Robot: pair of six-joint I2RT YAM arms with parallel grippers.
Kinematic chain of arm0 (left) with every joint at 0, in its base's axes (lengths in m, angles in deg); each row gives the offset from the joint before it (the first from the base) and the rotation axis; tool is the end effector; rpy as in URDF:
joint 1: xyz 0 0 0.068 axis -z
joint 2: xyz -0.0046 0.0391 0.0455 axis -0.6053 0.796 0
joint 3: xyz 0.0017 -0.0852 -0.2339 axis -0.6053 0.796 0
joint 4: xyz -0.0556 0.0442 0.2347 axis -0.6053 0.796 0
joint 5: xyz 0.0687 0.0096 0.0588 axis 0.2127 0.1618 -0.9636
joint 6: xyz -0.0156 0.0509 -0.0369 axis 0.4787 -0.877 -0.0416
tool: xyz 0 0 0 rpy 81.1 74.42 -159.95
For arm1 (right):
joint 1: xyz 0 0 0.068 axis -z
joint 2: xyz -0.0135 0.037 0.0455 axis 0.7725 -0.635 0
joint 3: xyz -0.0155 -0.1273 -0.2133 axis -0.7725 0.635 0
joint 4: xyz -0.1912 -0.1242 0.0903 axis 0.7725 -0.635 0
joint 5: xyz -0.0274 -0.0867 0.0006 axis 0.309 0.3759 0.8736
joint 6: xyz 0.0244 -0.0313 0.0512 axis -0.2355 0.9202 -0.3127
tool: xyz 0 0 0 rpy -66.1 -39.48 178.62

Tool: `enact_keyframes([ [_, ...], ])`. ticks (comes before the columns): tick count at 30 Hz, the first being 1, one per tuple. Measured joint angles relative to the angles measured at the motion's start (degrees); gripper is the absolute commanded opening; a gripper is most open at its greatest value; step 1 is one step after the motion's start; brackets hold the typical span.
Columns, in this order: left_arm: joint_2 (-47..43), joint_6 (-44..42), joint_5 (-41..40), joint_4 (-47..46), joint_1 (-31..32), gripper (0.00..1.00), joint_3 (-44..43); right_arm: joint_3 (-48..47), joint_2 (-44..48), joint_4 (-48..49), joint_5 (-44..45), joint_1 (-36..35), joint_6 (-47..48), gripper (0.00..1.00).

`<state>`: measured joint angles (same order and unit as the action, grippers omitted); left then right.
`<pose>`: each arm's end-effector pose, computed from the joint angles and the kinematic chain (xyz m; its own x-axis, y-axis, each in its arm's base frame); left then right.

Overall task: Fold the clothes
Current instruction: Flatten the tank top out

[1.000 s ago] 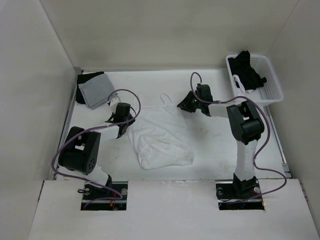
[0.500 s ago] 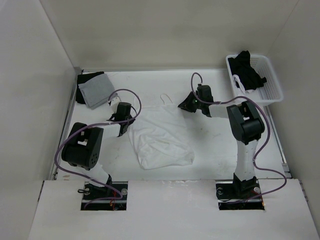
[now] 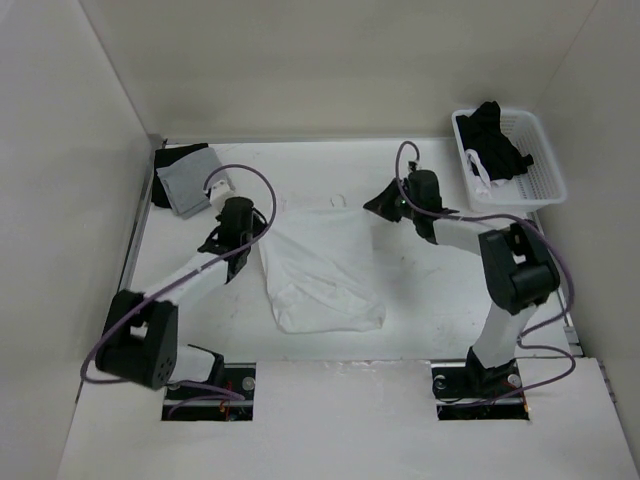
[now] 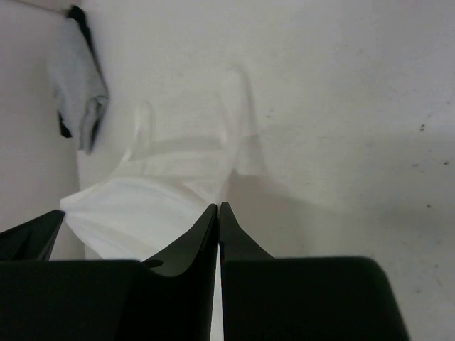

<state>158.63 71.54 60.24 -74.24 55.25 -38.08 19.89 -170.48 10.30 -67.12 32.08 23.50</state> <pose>0.2878 -0.0746 0.1833 -0.3677 -0.5229 -0.7690 -0.3195 0.8476 -0.4236 0.3706 0.1397 0.1542 -0.7156 0.5048 -0.4828 -0.0272 0.6706 0.7413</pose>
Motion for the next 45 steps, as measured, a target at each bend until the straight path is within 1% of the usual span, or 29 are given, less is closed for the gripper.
enact_keyframes([
  [3, -9.7, -0.2, -0.3, 0.7, 1.7, 0.0, 0.2, 2.5, 9.2, 0.0, 1.2, -0.5, 0.6, 0.06],
  [7, -21.7, -0.6, -0.7, 1.6, 3.3, 0.0, 0.5, 4.5, 24.4, -1.1, 3.7, -3.1, 2.8, 0.06],
  [11, -34.0, -0.9, -1.1, 3.5, 3.9, 0.0, 1.2, 4.8, 40.3, -5.3, 7.1, -7.6, 6.1, 0.06],
  [15, -45.5, -1.3, -1.2, 5.3, 4.9, 0.0, 1.2, 4.3, 55.3, -12.0, 12.3, -13.7, 9.9, 0.07],
  [19, -54.1, -1.9, -0.3, 6.2, 7.3, 0.0, 1.2, 2.6, 64.6, -18.6, 17.5, -21.3, 12.5, 0.07],
  [21, -56.5, -2.5, 0.2, 6.3, 8.6, 0.0, 1.2, 2.3, 67.4, -20.7, 19.9, -25.2, 13.3, 0.08],
  [23, -58.3, -3.5, 0.5, 5.7, 9.8, 0.0, 1.9, 2.4, 68.5, -22.3, 21.9, -28.2, 14.0, 0.06],
  [26, -58.8, -4.0, 0.5, 4.0, 10.3, 0.0, 5.6, 2.5, 66.4, -24.0, 23.3, -27.7, 14.4, 0.06],
  [29, -55.5, -4.0, 0.4, 3.3, 10.2, 0.01, 9.9, 5.5, 63.4, -24.0, 23.8, -26.9, 14.2, 0.07],
  [32, -46.8, -4.0, 0.5, 1.8, 8.8, 0.01, 11.3, 9.0, 59.2, -24.0, 22.1, -23.9, 13.7, 0.06],
  [36, -30.8, -3.1, 0.8, -4.5, 5.0, 0.0, 10.8, 9.8, 48.1, -20.6, 18.0, -14.0, 12.0, 0.04],
  [38, -23.8, -2.1, 1.5, -4.9, 4.0, 0.0, 9.8, 9.8, 44.1, -20.3, 16.9, -10.9, 11.5, 0.04],
  [39, -22.3, -1.7, 2.0, -4.6, 4.2, 0.0, 9.4, 9.8, 43.5, -20.5, 16.6, -10.3, 11.4, 0.04],
  [40, -22.2, -1.3, 2.5, -3.7, 4.9, 0.0, 8.8, 9.6, 43.6, -21.3, 16.4, -10.2, 11.4, 0.04],
  [42, -25.1, -1.4, 3.1, -1.0, 7.7, 0.0, 6.4, 7.7, 46.2, -23.8, 16.5, -11.9, 12.1, 0.05],
  [45, -34.3, -4.7, 1.6, -0.4, 14.5, 0.0, 0.8, 2.6, 54.2, -25.3, 18.2, -17.3, 14.4, 0.05],
])
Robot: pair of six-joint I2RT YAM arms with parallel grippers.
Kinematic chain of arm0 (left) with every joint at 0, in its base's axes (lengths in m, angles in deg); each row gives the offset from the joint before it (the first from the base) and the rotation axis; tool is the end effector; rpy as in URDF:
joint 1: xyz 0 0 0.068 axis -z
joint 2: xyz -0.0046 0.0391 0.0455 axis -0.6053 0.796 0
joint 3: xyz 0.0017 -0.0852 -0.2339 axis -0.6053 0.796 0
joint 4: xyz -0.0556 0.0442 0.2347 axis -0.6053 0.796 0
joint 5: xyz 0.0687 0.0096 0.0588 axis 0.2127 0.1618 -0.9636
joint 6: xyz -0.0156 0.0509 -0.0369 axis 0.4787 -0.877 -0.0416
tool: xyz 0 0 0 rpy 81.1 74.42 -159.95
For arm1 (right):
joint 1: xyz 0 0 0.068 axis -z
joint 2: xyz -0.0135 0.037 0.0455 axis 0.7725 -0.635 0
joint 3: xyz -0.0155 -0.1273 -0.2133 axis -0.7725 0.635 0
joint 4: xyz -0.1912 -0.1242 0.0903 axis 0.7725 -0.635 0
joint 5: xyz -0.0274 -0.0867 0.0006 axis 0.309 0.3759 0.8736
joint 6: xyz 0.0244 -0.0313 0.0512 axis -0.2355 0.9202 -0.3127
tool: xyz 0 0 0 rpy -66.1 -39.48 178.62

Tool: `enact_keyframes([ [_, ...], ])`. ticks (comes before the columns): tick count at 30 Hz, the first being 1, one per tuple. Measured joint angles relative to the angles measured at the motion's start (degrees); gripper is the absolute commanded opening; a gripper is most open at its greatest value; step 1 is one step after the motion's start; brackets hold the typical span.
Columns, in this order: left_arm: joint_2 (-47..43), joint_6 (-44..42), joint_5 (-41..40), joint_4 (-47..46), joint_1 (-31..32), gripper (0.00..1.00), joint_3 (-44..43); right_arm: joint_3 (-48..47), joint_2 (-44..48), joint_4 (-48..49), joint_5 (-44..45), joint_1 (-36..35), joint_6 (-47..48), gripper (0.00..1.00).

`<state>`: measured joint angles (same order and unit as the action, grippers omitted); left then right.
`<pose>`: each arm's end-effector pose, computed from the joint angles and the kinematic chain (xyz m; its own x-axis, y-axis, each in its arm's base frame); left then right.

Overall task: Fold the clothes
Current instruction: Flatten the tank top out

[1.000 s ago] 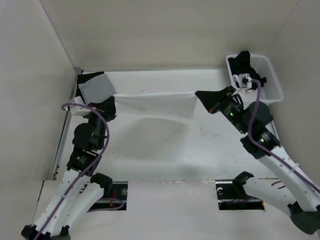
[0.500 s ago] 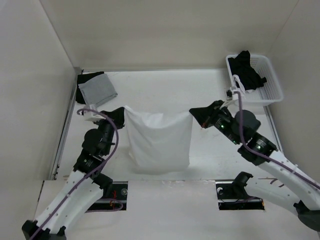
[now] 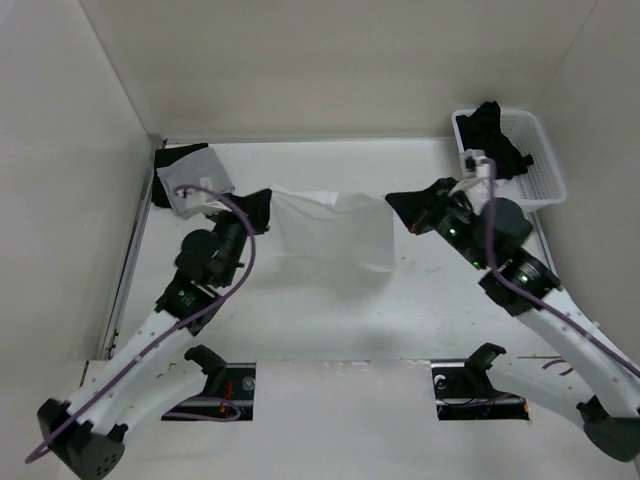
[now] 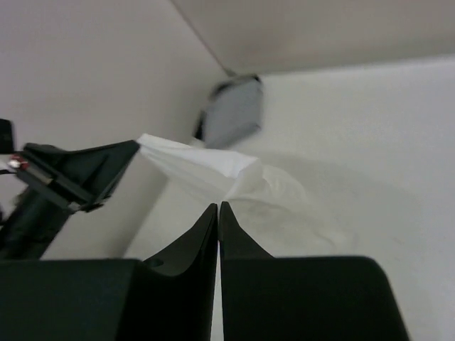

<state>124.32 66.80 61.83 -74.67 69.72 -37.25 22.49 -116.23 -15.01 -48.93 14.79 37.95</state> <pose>0.1863 -0.0988 0.3229 -0.0983 -0.5965 -0.7966 0.2124 0.7694 -0.6024 0.1821 0.1301 0.3742 -0.3451 0.4251 -0.8368 -0.4546 0.7043 0.5453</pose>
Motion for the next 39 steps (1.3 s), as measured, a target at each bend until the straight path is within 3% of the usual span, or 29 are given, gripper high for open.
enact_keyframes([
  [6, -5.4, -5.2, -5.2, -5.4, 4.0, 0.0, -10.0, -11.9, 6.0, 2.2, 2.7, -1.8, 2.7, 0.03],
  [9, -6.8, -8.9, -7.9, -4.8, 12.1, 0.0, -10.0, -10.0, 8.8, 0.8, 6.4, -7.0, 3.6, 0.04],
  [13, -7.0, -13.9, -14.1, -3.6, 17.9, 0.0, -9.9, -8.7, 10.4, -3.8, 10.0, -12.3, 5.0, 0.02],
  [18, -7.6, -23.6, -21.5, -5.2, 34.3, 0.0, -9.9, -7.6, 13.2, -6.0, 15.0, -20.1, 6.1, 0.04],
  [20, -5.7, -29.1, -23.5, -10.6, 32.5, 0.0, -10.0, -7.9, 13.6, -6.1, 16.6, -20.2, 7.3, 0.03],
  [23, 2.4, -31.5, -24.6, -15.7, 22.1, 0.0, -12.8, -12.3, 9.0, -6.5, 15.3, -11.7, 7.7, 0.01],
  [28, 23.2, -19.6, -11.8, -11.5, 7.8, 0.0, -23.7, -15.5, -1.6, -4.6, 9.4, -1.7, 5.9, 0.01],
  [30, 25.9, -15.5, -8.2, -8.0, 5.7, 0.0, -21.9, -12.5, -2.3, -4.6, 8.4, -1.7, 5.2, 0.01],
  [32, 21.1, -13.8, -7.6, -4.2, 8.4, 0.0, -15.3, -7.5, 0.4, -5.0, 8.2, -4.1, 4.6, 0.01],
  [37, -10.6, -13.2, -16.0, -0.2, 32.8, 0.0, 0.0, 2.0, 13.5, -7.2, 10.0, -15.3, 3.3, 0.02],
  [39, -16.9, -14.3, -23.1, -4.2, 37.1, 0.0, 0.5, 1.7, 16.3, -6.5, 11.4, -18.8, 3.3, 0.02],
])
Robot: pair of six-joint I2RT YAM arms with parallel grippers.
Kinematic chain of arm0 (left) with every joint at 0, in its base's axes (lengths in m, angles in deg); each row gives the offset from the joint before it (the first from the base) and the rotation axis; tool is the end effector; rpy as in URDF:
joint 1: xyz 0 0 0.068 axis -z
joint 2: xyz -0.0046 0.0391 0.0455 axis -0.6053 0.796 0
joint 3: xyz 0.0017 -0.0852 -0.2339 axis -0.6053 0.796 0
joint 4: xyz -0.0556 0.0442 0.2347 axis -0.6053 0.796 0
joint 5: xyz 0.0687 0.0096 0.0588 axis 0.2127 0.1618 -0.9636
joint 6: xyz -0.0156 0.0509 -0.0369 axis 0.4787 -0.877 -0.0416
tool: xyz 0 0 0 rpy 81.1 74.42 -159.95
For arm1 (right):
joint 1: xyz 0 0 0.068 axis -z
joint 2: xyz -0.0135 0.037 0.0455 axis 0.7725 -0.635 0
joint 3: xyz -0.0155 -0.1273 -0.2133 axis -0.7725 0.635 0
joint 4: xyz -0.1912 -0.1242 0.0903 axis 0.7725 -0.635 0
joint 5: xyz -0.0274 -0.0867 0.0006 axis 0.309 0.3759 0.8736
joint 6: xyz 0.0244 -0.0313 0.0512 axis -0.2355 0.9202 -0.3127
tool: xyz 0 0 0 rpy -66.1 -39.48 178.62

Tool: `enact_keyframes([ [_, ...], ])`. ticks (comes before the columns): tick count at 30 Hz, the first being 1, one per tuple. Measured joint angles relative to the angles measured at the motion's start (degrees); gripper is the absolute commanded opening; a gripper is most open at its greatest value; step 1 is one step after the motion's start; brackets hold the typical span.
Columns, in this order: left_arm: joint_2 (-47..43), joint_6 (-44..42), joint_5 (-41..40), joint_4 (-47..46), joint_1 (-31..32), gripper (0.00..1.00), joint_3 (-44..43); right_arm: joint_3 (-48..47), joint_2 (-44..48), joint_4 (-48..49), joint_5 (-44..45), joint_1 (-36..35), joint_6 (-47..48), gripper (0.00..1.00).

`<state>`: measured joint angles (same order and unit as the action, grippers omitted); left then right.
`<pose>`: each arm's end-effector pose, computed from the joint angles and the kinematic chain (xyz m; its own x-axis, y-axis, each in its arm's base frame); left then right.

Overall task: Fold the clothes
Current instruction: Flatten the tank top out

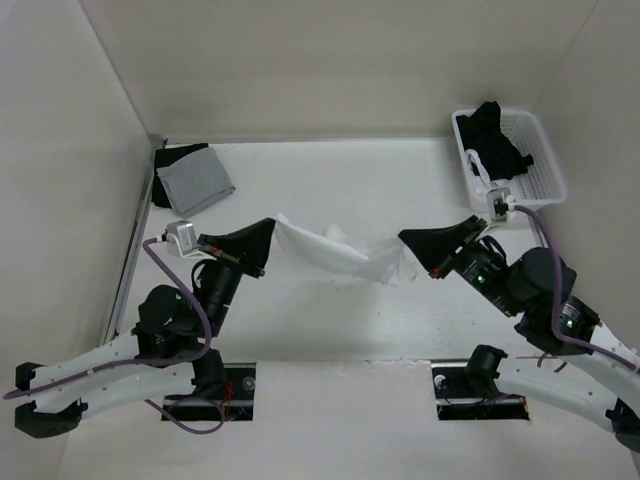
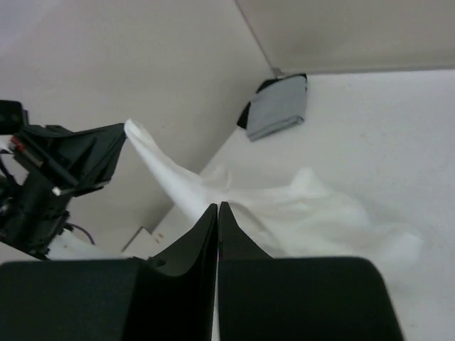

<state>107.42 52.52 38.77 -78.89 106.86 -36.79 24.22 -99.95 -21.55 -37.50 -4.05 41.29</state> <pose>0.0770 -0.1095 0.3707 -0.0475 -0.6607 -0.7492 0.4968 0.6350 -0.5915 0.0947 0.1146 0.3972 -0.2884 0.4320 -0.8545 -0.6082 0.6067 0.5119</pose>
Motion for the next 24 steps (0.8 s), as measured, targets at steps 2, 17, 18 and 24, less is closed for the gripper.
enact_keyframes([
  [2, 0.8, -1.4, -4.6, -3.5, 0.4, 0.0, -0.3, -1.7, 0.2, 0.2, 1.4, -1.4, 0.0, 0.02],
  [17, 13.8, -8.9, -12.8, -7.2, -5.6, 0.03, 0.3, -3.8, -9.2, 2.7, 1.5, 9.4, 2.1, 0.03],
  [18, 15.5, -7.6, -11.7, -7.1, -8.7, 0.03, 0.3, -3.7, -12.7, 4.0, -1.1, 14.3, 1.6, 0.03],
  [24, 35.3, 2.8, 2.5, -3.7, -33.1, 0.01, -2.2, -6.3, -39.2, 11.5, -13.5, 31.8, -2.2, 0.01],
])
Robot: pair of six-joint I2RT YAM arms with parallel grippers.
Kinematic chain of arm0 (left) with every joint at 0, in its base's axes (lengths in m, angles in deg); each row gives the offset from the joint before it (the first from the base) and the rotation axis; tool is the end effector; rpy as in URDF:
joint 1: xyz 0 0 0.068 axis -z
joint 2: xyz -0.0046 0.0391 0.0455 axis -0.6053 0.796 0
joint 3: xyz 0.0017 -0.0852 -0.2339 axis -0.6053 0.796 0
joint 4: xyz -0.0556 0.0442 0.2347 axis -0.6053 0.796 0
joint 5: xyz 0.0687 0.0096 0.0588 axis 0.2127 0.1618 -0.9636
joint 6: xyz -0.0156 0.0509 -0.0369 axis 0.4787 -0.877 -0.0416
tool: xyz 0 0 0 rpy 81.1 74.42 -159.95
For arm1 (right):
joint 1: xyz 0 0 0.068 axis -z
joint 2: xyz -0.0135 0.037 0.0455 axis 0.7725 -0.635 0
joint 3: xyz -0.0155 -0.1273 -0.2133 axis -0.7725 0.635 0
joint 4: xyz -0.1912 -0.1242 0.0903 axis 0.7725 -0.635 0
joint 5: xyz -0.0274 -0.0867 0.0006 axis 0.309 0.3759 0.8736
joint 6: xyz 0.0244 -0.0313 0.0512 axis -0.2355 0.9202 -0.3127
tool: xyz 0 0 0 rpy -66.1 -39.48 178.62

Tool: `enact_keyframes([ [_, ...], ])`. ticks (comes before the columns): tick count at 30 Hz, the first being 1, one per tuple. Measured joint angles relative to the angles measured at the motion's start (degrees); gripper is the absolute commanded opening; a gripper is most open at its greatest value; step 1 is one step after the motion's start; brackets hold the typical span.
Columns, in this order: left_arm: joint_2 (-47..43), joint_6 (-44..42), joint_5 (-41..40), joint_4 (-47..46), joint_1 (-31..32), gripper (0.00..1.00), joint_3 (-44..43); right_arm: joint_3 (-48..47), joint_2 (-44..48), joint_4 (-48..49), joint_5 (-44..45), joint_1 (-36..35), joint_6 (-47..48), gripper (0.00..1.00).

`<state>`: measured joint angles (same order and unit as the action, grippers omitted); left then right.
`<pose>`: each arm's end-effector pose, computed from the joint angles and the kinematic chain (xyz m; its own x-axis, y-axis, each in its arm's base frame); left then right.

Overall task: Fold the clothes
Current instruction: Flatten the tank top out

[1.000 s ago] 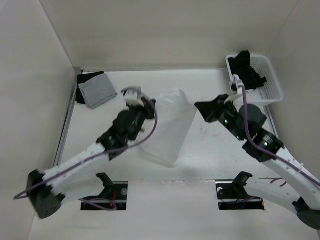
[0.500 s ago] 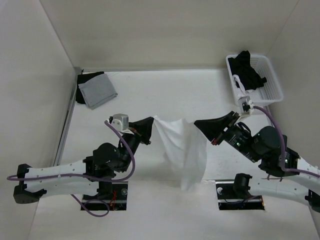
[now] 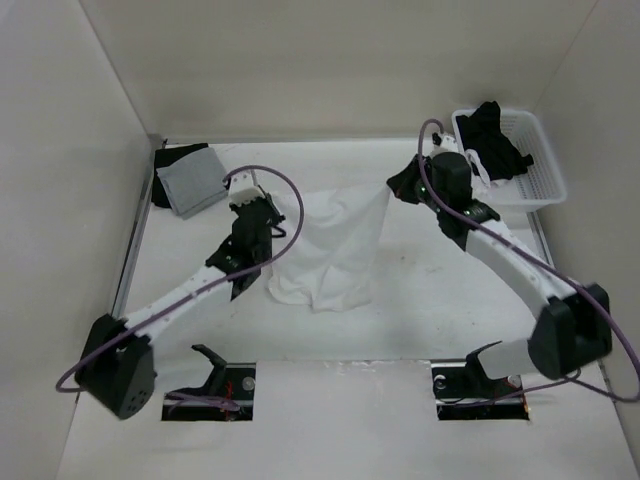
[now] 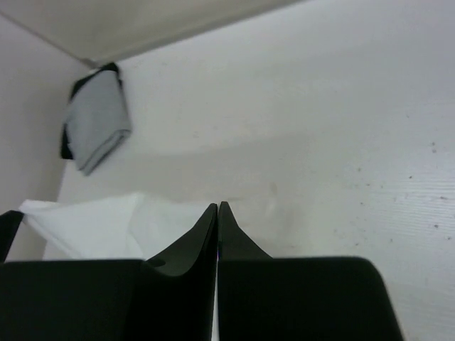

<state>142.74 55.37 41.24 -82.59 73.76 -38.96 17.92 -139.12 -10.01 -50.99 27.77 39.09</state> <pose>0.2305 -0.1303 0.2800 -0.0494 -0.3619 -0.9309 -0.0833 0.9303 -0.3573 0.2921 0.1238 0.3126 -0.4311 0.3936 -0.8120 -0.2054 0.8335 0.5130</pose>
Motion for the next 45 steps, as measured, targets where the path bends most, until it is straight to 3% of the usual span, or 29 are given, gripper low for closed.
enact_keyframes([
  [3, 7.8, 4.4, 6.2, 2.5, -7.3, 0.0, -2.2, -2.2, -8.4, -0.1, -2.2, 2.5, -1.0, 0.01],
  [6, 5.6, 6.1, 9.3, 5.1, -6.8, 0.0, -2.3, -2.2, -6.7, -1.7, -3.0, 1.0, -0.8, 0.01],
  [12, -16.5, 5.6, 9.1, 7.3, 2.6, 0.0, -3.3, -1.1, 16.6, -2.5, -1.7, -10.1, 1.2, 0.02],
  [17, -31.6, 3.0, 2.3, 7.1, 13.5, 0.0, -5.4, -1.4, 35.3, -3.4, 2.7, -20.9, 2.6, 0.03],
  [24, -32.8, -3.6, -8.3, 7.5, 25.1, 0.01, -5.6, -1.5, 36.9, -7.5, 8.5, -29.0, 4.0, 0.04],
  [27, -31.0, -6.3, -11.4, 5.4, 26.8, 0.02, -4.6, -0.4, 34.1, -8.0, 7.9, -24.5, 4.2, 0.04],
  [31, -24.8, -6.7, -12.6, 1.2, 22.7, 0.03, -0.5, 2.4, 25.3, -4.1, 2.5, -10.8, 2.9, 0.03],
  [36, -3.7, 0.3, -2.9, -1.0, 7.5, 0.04, 3.4, 1.1, -0.4, 4.5, -7.0, 1.5, -1.2, 0.03],
  [40, 18.9, 6.3, 8.1, -1.7, -6.8, 0.08, -0.7, -9.3, -23.5, 3.8, -11.3, 6.3, -3.5, 0.04],
  [42, 28.3, 8.3, 12.1, -0.8, -11.3, 0.15, -6.7, -15.1, -31.1, 2.1, -11.8, 8.0, -4.4, 0.11],
  [45, 37.8, 10.3, 16.8, 0.3, -15.2, 0.31, -17.6, -19.7, -35.1, 0.1, -11.0, 9.9, -5.5, 0.33],
])
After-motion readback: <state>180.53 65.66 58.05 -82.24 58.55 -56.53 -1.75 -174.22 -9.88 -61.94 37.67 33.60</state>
